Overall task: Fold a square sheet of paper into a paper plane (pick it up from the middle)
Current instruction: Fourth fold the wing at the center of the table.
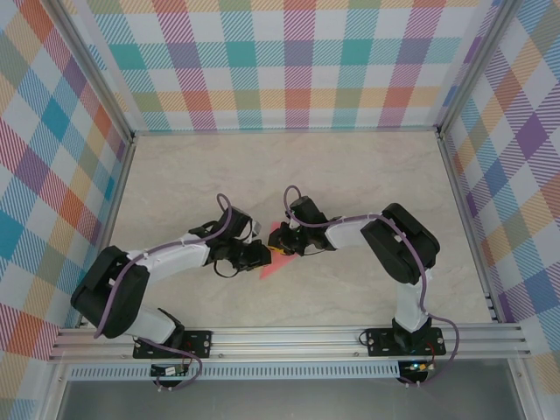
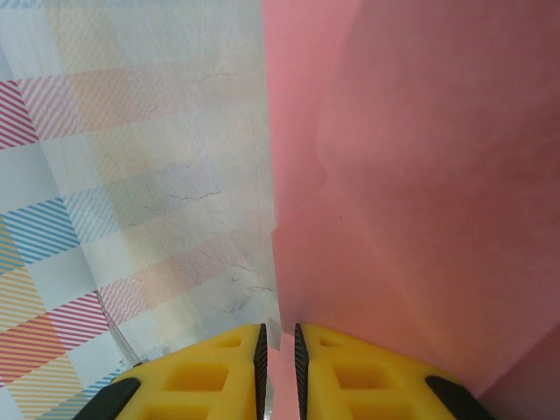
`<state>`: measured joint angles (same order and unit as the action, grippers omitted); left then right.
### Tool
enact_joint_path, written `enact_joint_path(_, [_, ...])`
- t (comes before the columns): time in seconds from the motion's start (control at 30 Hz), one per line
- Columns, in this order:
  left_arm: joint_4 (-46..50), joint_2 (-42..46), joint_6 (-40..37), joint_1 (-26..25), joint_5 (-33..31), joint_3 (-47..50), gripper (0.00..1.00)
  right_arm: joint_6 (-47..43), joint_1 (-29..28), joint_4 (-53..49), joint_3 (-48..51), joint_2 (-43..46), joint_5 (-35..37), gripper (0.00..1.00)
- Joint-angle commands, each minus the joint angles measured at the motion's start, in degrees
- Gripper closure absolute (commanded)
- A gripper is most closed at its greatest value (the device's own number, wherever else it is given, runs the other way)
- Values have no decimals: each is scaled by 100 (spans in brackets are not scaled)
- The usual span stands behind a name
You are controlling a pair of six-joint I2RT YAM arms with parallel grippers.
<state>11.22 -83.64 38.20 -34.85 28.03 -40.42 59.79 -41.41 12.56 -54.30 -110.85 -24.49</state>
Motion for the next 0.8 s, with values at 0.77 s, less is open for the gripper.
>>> enact_joint_path(0.77, [-243, -203, 143, -48, -332, 1154, 84, 15, 45, -719, 210, -393, 376, 81])
